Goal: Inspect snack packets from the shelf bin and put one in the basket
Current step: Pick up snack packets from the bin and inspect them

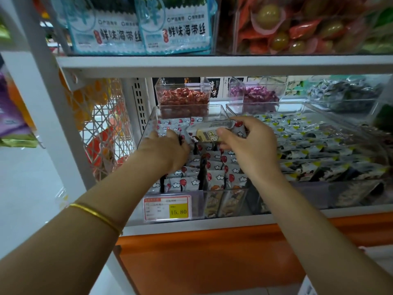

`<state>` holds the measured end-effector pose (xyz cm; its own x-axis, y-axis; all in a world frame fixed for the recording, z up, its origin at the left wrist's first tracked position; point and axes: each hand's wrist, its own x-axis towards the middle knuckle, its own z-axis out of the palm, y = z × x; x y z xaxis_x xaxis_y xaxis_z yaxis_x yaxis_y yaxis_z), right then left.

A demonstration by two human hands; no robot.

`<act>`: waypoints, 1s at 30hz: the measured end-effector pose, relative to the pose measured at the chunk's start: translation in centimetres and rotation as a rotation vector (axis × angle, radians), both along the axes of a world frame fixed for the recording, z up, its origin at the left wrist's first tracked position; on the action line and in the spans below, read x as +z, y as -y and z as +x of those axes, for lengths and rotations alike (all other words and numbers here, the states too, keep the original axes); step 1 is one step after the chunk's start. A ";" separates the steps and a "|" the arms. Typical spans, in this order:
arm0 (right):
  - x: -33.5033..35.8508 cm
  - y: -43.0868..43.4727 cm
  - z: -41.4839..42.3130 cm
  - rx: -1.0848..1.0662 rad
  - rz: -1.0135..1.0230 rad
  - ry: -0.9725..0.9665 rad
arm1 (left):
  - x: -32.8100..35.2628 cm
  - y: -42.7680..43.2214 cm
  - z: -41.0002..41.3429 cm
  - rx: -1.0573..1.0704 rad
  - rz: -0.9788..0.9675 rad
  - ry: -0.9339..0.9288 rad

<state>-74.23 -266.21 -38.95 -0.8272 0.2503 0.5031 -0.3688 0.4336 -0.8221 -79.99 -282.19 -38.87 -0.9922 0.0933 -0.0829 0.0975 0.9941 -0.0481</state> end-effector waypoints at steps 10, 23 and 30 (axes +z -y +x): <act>1.5 5.9 -7.3 0.139 0.266 -0.004 | 0.5 0.6 3.4 -0.196 -0.348 -0.126; 0.3 9.3 -11.8 0.245 0.763 0.094 | -2.6 5.1 5.9 -0.013 0.302 -0.446; 0.2 9.8 -11.4 0.285 1.066 0.195 | -2.9 5.0 5.8 -0.042 0.511 -0.443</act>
